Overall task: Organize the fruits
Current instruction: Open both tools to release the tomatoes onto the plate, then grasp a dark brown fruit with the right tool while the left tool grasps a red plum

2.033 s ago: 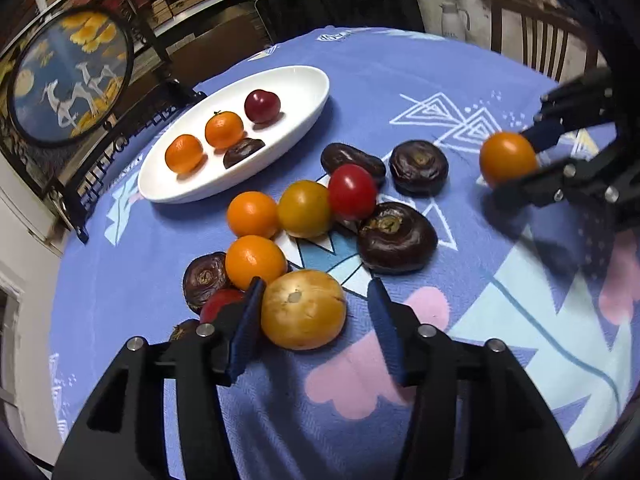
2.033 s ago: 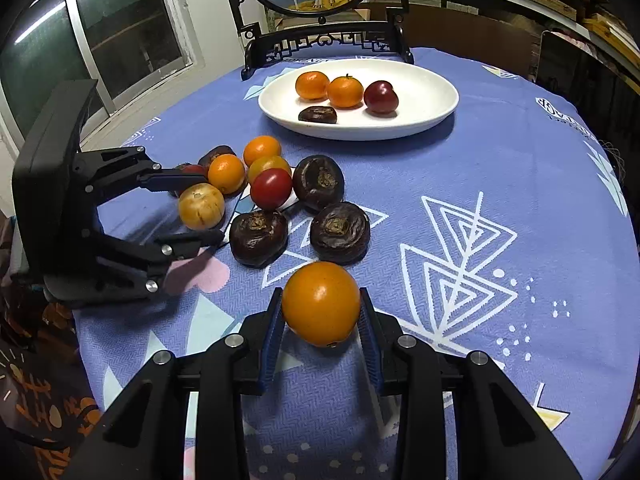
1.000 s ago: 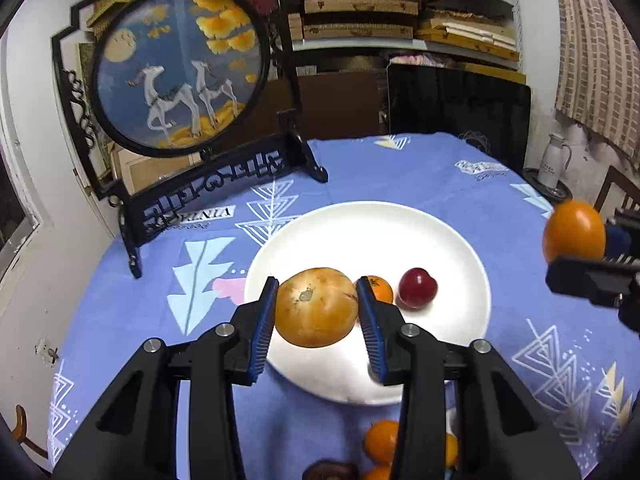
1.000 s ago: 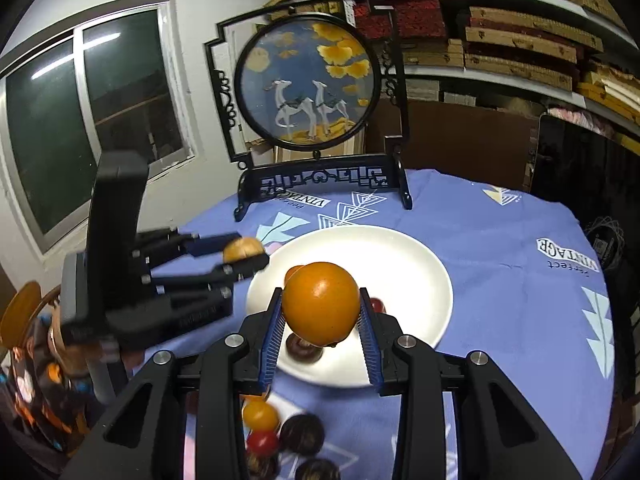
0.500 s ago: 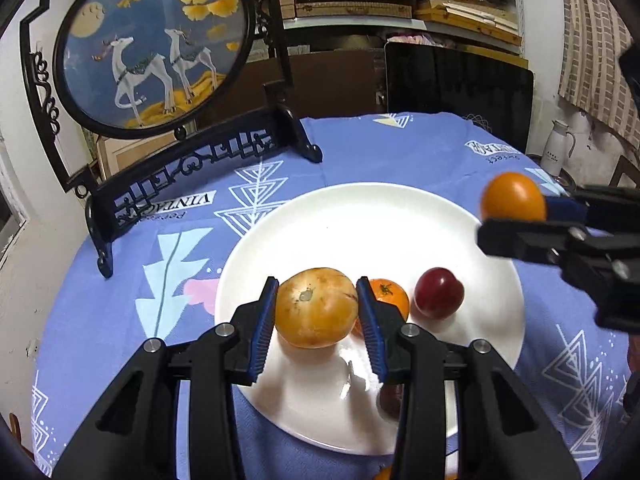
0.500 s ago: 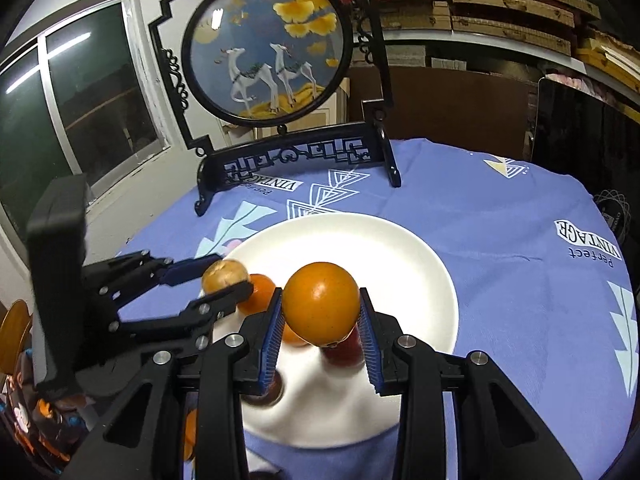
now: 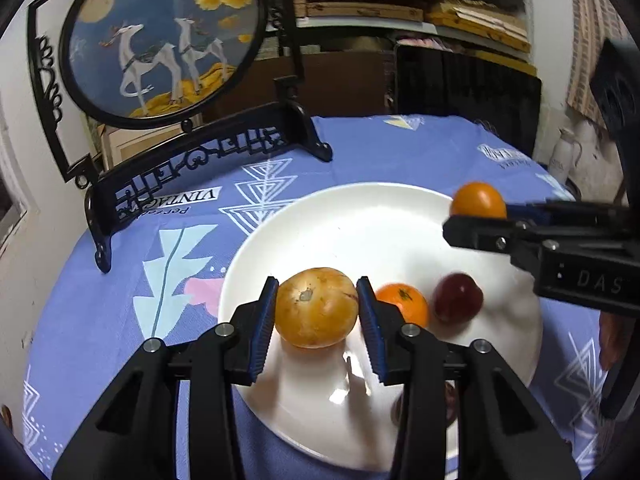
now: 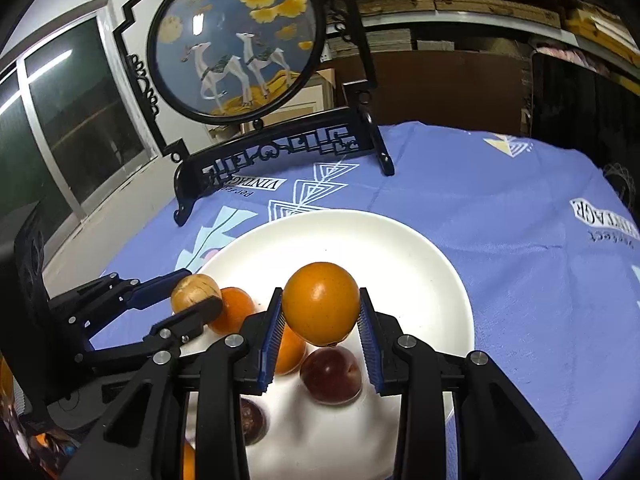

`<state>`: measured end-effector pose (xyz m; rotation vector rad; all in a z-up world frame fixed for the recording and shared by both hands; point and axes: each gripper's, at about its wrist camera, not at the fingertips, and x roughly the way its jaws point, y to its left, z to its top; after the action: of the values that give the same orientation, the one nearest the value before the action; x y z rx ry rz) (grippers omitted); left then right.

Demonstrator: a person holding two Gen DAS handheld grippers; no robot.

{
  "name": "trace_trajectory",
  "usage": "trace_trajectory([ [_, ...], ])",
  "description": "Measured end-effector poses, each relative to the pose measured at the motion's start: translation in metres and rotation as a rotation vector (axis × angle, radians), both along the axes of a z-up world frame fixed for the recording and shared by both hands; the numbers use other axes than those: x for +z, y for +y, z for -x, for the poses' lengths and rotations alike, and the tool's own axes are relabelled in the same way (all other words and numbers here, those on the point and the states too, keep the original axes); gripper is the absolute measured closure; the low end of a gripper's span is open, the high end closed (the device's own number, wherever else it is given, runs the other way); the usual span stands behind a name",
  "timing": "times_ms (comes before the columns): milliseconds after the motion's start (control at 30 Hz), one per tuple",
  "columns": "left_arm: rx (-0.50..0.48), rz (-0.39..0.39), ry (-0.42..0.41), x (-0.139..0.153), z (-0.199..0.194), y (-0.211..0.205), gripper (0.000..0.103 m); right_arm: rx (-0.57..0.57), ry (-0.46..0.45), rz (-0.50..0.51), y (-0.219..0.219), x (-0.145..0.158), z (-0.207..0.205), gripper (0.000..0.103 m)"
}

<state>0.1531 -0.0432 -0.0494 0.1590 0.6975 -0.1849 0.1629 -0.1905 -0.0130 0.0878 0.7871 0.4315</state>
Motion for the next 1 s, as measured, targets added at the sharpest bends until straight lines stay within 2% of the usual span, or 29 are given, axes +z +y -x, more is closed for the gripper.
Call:
trace_trajectory([
  [100,0.003,0.012,-0.002,0.000,-0.002,-0.003,0.063,-0.016,0.016,0.018,0.002,-0.007,-0.007,0.066],
  [133,0.001,0.023,0.001,0.000,-0.003,-0.003,0.060,-0.023,0.025,0.023,0.002,-0.009,-0.009,0.066],
  [167,0.001,0.026,0.004,0.000,-0.003,-0.003,0.054,-0.029,0.033,0.022,0.002,-0.010,-0.010,0.057],
  [200,0.010,0.027,0.001,0.001,-0.003,-0.001,0.038,-0.034,0.038,0.017,0.001,-0.010,-0.010,0.050],
  [233,0.018,0.029,-0.014,0.002,-0.001,0.001,0.032,-0.040,0.026,0.013,0.000,-0.008,-0.008,0.049],
  [467,-0.006,0.052,-0.017,0.019,0.012,0.008,0.032,-0.052,-0.001,0.022,-0.013,0.008,0.016,0.047],
  [567,-0.028,0.070,-0.031,0.030,0.024,0.012,0.025,-0.041,-0.001,0.044,-0.016,0.014,0.039,0.046],
  [633,-0.036,0.077,-0.056,0.037,0.040,0.017,0.018,-0.018,-0.012,0.071,-0.017,0.018,0.062,0.045],
  [700,-0.039,0.076,-0.063,0.037,0.057,0.025,0.017,0.009,-0.026,0.106,-0.018,0.021,0.090,0.044],
  [867,-0.038,0.054,-0.003,0.022,0.091,0.046,0.017,0.096,-0.029,0.148,-0.011,0.019,0.153,0.044],
  [1000,-0.032,0.025,0.028,0.010,0.128,0.068,0.017,0.186,0.000,0.159,0.003,0.004,0.202,0.044],
])
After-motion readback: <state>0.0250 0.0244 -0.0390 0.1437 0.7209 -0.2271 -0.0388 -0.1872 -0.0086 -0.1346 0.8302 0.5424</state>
